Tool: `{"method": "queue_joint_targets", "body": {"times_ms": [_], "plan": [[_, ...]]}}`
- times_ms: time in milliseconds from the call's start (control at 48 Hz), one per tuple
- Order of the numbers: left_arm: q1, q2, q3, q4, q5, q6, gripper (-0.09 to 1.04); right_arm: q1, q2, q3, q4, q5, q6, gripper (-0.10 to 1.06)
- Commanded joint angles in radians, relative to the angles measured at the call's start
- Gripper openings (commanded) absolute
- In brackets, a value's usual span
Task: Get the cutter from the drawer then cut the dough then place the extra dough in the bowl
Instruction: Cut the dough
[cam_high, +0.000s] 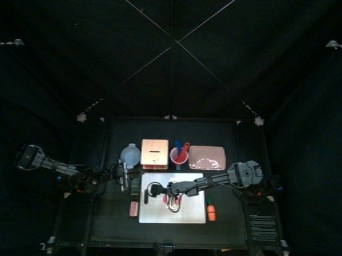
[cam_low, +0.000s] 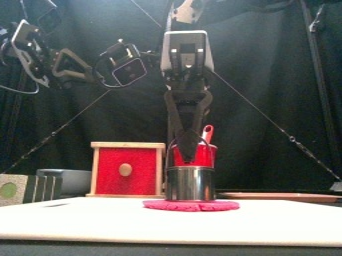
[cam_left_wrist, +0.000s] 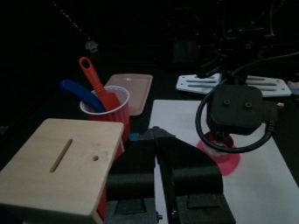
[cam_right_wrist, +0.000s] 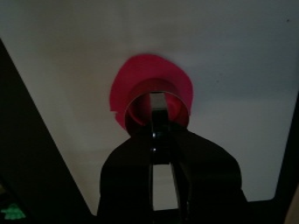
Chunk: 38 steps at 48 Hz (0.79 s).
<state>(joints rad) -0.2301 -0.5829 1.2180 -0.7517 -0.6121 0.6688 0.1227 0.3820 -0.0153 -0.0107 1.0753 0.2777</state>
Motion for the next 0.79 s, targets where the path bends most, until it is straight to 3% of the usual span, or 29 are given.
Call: {"method": "queue_joint_targets", "body": {"times_ms": [21,438,625,792], "plan": [[0.002,0.0,-0.014,-0.008,-0.009,0.0,0.33,0.0,-0.02,-0.018,0.002,-0.002,0.002,0.48],[-0.002,0.0,-0.017,-0.028,-0.009,-0.002,0.33,0.002,-0.041,-0.058,-0.051,0.002,0.009,0.99],[-0.003,0.0,-0.023,-0.029,-0.009,0.0,0.33,0.009,-0.083,-0.089,-0.114,-0.008,0.017,1.01],[-0.003,0.0,-0.031,-0.028,-0.009,0.0,0.33,0.025,-0.16,-0.034,-0.146,-0.063,0.02,1.01]]}}
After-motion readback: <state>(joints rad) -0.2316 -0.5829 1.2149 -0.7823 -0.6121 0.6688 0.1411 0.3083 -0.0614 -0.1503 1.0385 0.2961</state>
